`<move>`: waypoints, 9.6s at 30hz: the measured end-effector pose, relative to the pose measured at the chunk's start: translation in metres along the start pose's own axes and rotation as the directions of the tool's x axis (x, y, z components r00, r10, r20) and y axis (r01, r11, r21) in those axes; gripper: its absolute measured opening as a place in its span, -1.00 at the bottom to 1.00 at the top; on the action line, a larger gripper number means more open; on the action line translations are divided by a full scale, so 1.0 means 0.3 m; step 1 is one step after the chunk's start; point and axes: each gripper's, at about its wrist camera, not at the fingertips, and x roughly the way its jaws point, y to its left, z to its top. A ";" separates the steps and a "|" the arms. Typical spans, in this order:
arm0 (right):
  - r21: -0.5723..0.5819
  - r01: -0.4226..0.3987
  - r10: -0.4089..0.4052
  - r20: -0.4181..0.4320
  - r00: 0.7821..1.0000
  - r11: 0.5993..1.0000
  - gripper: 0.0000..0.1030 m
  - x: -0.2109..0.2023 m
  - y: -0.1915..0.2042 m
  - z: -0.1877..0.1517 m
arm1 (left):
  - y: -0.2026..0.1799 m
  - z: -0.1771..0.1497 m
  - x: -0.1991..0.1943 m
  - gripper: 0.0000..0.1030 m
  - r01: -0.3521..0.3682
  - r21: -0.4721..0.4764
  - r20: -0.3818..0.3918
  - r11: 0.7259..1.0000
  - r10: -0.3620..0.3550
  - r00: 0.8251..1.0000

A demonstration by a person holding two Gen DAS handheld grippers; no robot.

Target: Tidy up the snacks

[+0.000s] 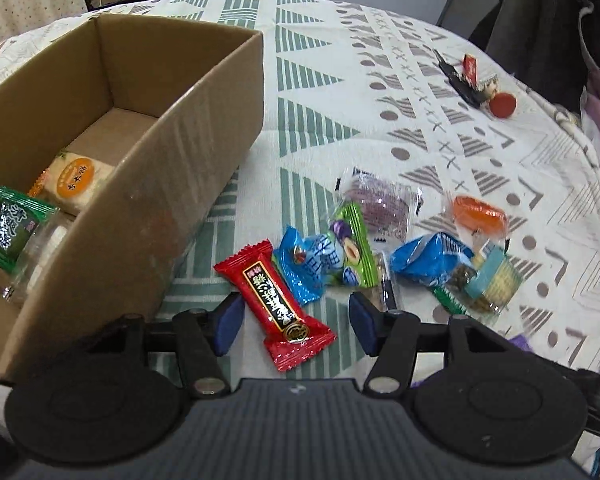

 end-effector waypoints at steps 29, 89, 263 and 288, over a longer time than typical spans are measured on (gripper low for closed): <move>0.075 -0.078 0.082 -0.058 0.995 0.994 0.01 -0.036 0.048 -0.103 | 0.037 -0.067 -0.050 -0.55 0.029 0.066 -0.060 0.997 -0.025 0.998; -0.096 -0.204 0.209 0.054 0.976 0.974 -0.56 -0.171 0.544 -0.041 | 0.262 0.196 -0.443 -0.64 0.151 0.001 0.074 0.989 -0.150 0.986; 0.058 -0.064 0.063 0.018 0.998 0.996 -0.24 -0.154 0.259 0.107 | 0.041 0.141 -0.324 -0.36 0.210 -0.062 -0.004 0.976 -0.210 0.978; -0.053 -0.187 0.190 0.049 0.981 0.981 -0.24 -0.208 0.557 0.063 | 0.268 0.263 -0.487 -0.36 0.186 -0.089 0.100 0.979 -0.177 0.979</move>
